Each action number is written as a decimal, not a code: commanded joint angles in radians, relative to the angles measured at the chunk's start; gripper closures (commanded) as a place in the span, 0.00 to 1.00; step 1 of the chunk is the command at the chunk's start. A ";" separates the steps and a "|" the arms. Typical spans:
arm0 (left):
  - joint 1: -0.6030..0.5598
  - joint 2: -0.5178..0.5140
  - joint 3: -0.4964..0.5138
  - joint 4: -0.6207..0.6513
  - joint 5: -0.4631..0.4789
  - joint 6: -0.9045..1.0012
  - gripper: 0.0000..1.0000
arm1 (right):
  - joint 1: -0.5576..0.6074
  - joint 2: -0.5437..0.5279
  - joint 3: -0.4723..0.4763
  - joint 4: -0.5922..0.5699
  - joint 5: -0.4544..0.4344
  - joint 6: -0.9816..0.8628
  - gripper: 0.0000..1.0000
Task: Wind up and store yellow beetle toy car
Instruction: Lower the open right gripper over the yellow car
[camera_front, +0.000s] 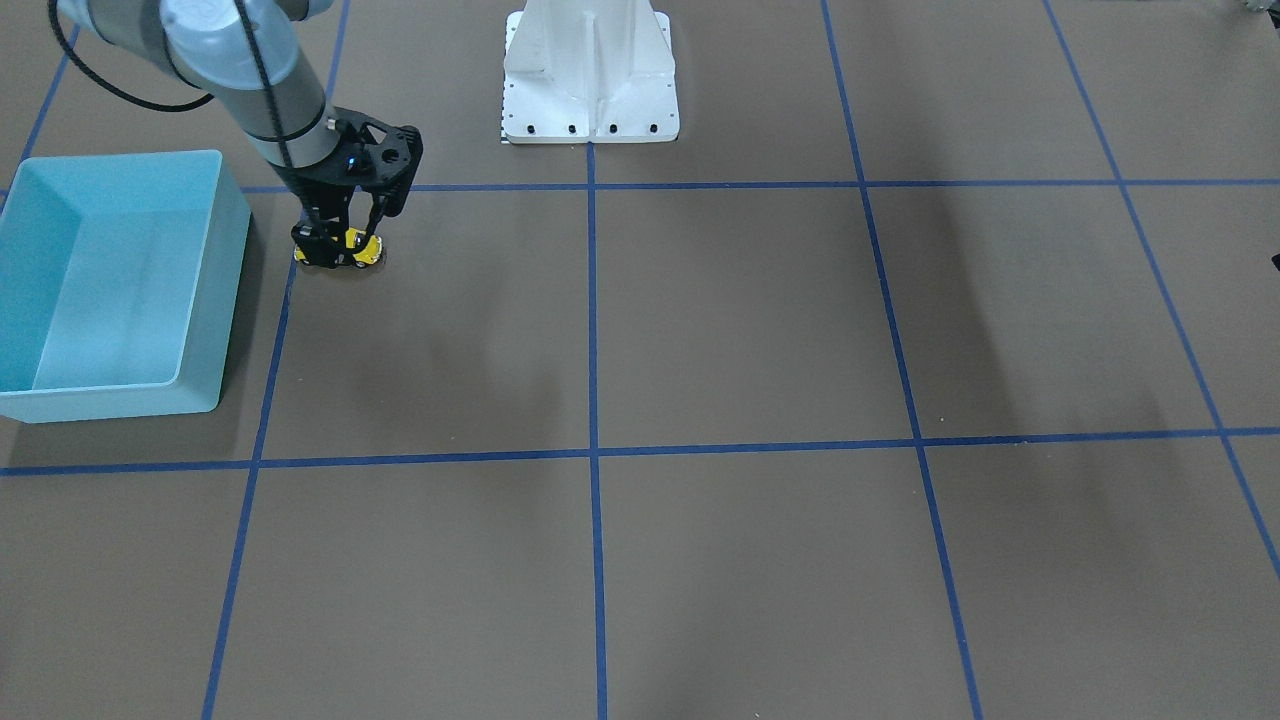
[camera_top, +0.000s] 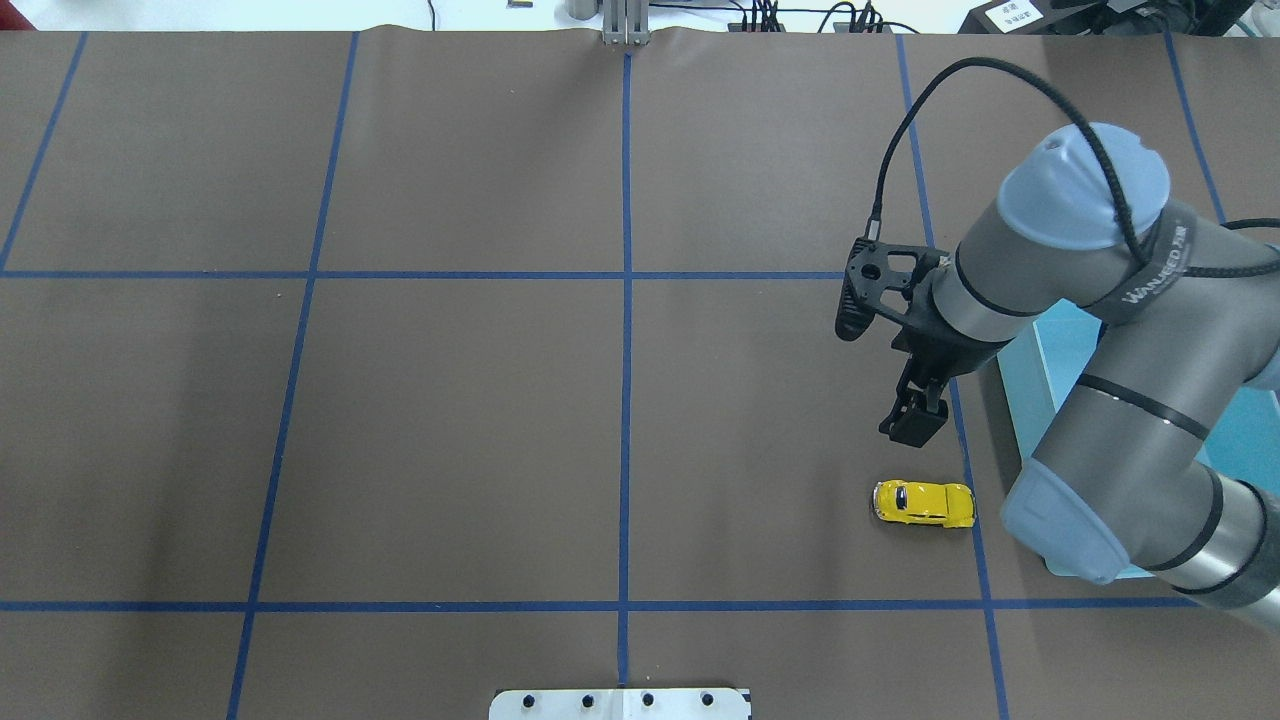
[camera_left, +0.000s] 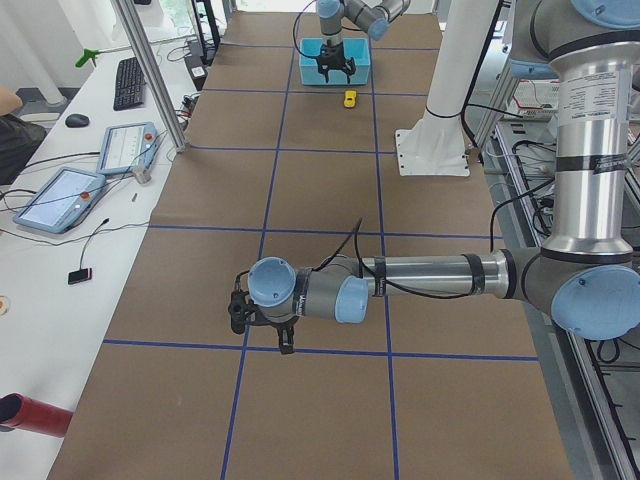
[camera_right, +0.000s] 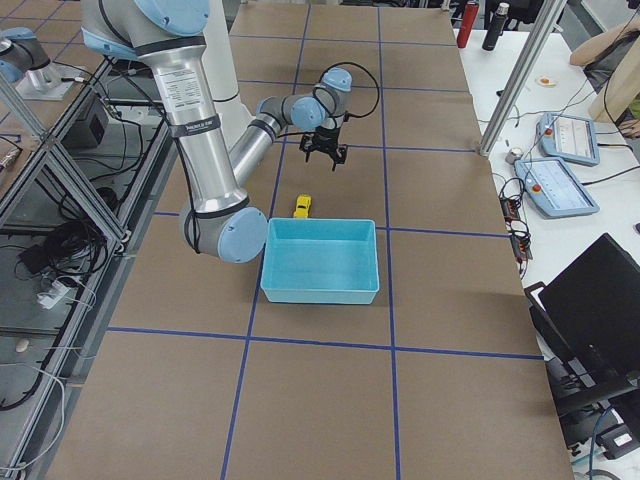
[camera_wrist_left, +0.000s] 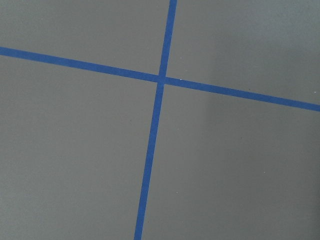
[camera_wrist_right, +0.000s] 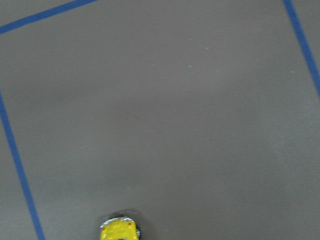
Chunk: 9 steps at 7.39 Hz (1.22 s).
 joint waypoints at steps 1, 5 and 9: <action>-0.001 -0.001 -0.003 0.000 0.001 0.000 0.00 | -0.143 0.012 0.014 -0.180 -0.161 -0.068 0.02; 0.001 -0.005 -0.006 0.000 -0.002 0.000 0.00 | -0.146 0.009 -0.014 -0.233 -0.355 -0.262 0.04; 0.001 -0.002 -0.005 0.000 -0.002 0.000 0.00 | -0.162 0.021 -0.118 -0.177 -0.280 -0.116 0.04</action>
